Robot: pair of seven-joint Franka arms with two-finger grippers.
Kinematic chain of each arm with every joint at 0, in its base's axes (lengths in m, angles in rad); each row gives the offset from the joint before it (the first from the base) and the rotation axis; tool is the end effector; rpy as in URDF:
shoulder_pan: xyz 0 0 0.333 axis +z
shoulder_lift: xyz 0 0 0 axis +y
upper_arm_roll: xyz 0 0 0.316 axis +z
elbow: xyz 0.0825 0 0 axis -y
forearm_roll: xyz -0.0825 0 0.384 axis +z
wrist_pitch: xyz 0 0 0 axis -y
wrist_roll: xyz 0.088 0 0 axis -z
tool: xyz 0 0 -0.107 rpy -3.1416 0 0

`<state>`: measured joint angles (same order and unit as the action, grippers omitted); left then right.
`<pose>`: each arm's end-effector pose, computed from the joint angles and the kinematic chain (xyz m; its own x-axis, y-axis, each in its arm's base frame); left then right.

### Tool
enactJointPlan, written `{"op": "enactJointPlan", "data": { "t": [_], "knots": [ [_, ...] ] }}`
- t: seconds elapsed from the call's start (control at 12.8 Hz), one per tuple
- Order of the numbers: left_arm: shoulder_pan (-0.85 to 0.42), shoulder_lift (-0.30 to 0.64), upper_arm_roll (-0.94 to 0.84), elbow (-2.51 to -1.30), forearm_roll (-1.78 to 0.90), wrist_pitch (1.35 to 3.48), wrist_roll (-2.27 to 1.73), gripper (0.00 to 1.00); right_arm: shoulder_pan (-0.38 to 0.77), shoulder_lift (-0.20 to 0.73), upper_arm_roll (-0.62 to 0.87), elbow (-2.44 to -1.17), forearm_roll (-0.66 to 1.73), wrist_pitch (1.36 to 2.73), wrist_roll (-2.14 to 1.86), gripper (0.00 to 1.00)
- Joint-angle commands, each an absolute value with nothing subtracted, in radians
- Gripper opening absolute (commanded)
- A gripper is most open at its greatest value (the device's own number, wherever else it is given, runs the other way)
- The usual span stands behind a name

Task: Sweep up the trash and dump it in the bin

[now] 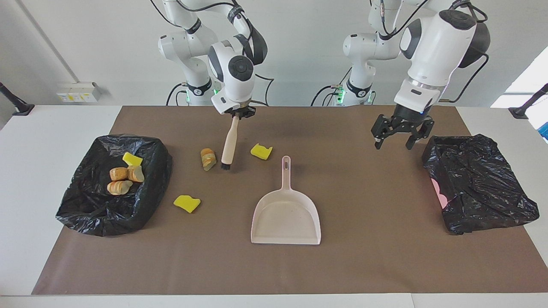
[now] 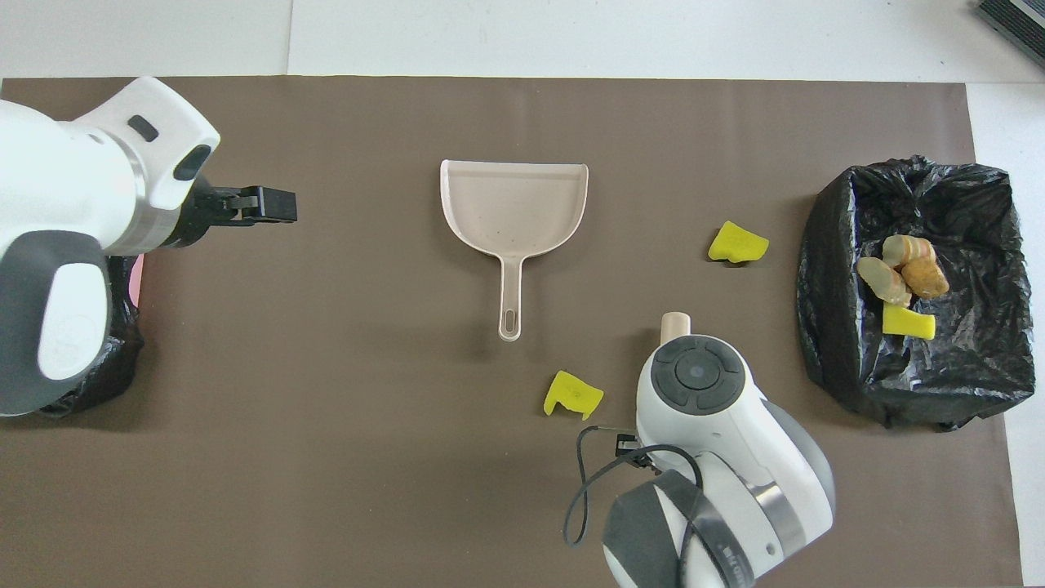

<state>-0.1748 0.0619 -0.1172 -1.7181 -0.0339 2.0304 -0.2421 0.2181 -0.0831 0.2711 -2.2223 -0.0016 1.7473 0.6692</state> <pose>0.5806 -0.1747 0.5627 0.9727 -0.0250 0.2309 -0.0489 -0.9939 0.0986 0.4099 0.2188 0.3837 0.9338 -0.2136 -0.2871 -0.1396 -0.9562 0.2571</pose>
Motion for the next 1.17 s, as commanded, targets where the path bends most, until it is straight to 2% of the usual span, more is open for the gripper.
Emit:
{"op": "enactJointPlan", "data": {
  "t": [0.0, 0.31, 0.47, 0.78, 0.86, 1.09],
  "knots": [
    [-0.251, 0.136, -0.104, -1.692, -0.029, 2.132, -0.357, 1.00, 0.149, -0.049, 0.284, -2.194, -0.095, 1.767, 0.576, 0.00],
    [-0.423, 0.277, -0.104, -1.689, -0.029, 2.192, -0.463, 1.00, 0.057, 0.044, 0.285, -2.082, -0.228, 1.802, 0.421, 0.00],
    [-0.495, 0.319, -0.104, -1.697, -0.031, 2.209, -0.488, 1.00, 0.006, 0.063, 0.287, -2.080, -0.276, 1.873, 0.356, 0.00],
    [-0.548, 0.366, -0.104, -1.715, -0.029, 2.255, -0.499, 1.00, -0.101, 0.084, 0.287, -2.080, -0.394, 1.946, 0.230, 0.00],
    [-0.567, 0.403, -0.103, -1.709, -0.023, 2.266, -0.499, 1.00, -0.118, 0.095, 0.287, -2.082, -0.399, 1.957, 0.213, 0.00],
    [-0.581, 0.414, -0.103, -1.715, -0.017, 2.266, -0.497, 1.00, -0.144, 0.124, 0.287, -2.085, -0.439, 1.996, 0.199, 0.00]
  ]
}}
